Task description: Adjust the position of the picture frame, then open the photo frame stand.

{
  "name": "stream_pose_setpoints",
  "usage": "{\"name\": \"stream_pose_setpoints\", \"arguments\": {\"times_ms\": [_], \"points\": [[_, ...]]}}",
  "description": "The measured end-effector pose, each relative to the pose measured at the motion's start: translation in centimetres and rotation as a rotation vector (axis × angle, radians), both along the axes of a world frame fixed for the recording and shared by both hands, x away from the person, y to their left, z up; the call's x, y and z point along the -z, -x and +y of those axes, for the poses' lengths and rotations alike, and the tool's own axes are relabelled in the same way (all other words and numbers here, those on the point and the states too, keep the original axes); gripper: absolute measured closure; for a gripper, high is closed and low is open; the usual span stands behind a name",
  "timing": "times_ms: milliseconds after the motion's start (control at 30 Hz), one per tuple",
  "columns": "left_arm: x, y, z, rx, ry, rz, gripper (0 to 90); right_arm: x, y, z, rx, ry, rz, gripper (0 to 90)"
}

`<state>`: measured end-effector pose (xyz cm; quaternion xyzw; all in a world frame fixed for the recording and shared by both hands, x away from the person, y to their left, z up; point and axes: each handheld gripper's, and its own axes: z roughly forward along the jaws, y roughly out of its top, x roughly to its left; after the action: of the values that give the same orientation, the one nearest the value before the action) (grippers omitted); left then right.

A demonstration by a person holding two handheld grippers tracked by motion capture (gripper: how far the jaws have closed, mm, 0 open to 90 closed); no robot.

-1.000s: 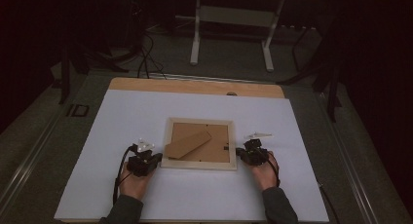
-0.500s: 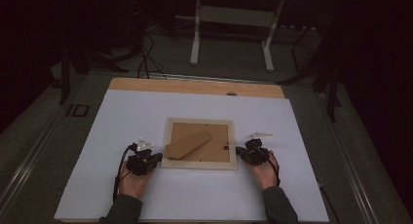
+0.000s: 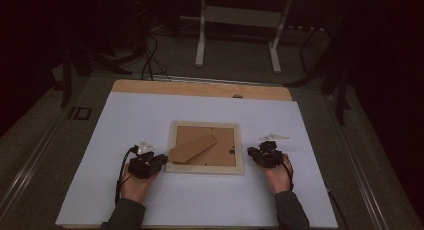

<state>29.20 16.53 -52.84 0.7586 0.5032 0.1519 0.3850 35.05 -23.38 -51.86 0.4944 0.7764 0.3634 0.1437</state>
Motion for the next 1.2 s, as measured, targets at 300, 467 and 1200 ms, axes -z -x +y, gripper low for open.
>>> {"name": "stream_pose_setpoints", "arguments": {"times_ms": [300,467,1200], "points": [[-1.4,0.4,0.5,-0.013,0.024,-0.055,77.5,-0.3,0.1,-0.9,0.021,-0.013,-0.013,76.8],[-1.9,0.4,1.3,-0.042,0.045,-0.075,75.3,-0.6,0.2,-1.3,0.026,-0.024,-0.020,73.9],[-4.2,1.0,3.2,-0.038,0.185,-0.148,58.4,-0.8,0.2,-1.7,0.023,-0.050,-0.023,64.3]]}}
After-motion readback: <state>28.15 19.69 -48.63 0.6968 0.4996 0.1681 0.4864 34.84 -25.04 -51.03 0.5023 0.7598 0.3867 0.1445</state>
